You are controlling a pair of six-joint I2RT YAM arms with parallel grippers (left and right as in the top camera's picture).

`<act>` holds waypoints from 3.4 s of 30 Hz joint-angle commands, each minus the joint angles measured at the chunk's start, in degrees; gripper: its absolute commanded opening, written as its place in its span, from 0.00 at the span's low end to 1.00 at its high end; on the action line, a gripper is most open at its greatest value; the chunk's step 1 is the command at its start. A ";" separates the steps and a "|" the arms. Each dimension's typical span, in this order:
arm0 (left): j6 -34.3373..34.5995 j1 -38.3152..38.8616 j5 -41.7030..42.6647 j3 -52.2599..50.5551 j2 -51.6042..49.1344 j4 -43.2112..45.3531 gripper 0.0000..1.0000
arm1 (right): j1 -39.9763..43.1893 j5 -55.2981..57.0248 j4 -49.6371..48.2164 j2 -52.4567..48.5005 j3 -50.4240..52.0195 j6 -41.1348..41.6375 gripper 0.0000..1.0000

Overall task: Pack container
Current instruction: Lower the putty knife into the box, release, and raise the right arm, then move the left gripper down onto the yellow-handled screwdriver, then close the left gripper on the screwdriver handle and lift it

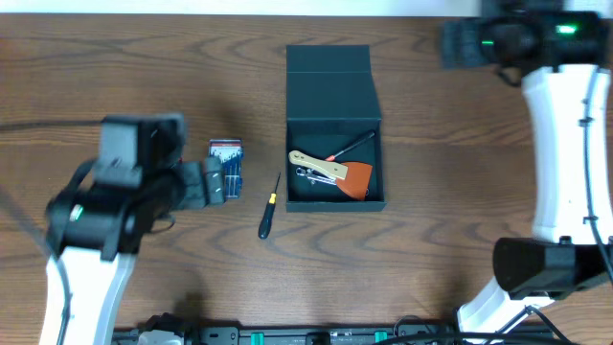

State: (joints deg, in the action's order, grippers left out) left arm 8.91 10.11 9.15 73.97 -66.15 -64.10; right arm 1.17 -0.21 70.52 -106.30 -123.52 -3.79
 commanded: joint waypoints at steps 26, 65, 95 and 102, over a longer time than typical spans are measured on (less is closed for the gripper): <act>-9.75 13.22 -2.73 -8.26 -24.28 7.87 0.99 | 8.66 0.22 6.47 0.11 1.18 2.38 0.99; -12.31 16.50 -2.73 -19.37 -35.19 26.03 1.00 | 8.61 0.20 6.40 0.07 5.09 0.90 0.99; -12.24 16.50 -2.71 -19.37 -35.17 24.22 0.12 | 8.61 0.20 6.23 0.07 5.09 0.28 0.99; -11.76 16.50 -2.69 -19.37 -35.17 23.89 0.06 | 8.61 0.20 6.25 0.07 5.09 0.31 0.99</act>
State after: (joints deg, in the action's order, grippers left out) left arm -3.05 26.48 6.04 55.00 -100.38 -39.68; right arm 9.69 -0.21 76.86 -106.45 -118.76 -2.74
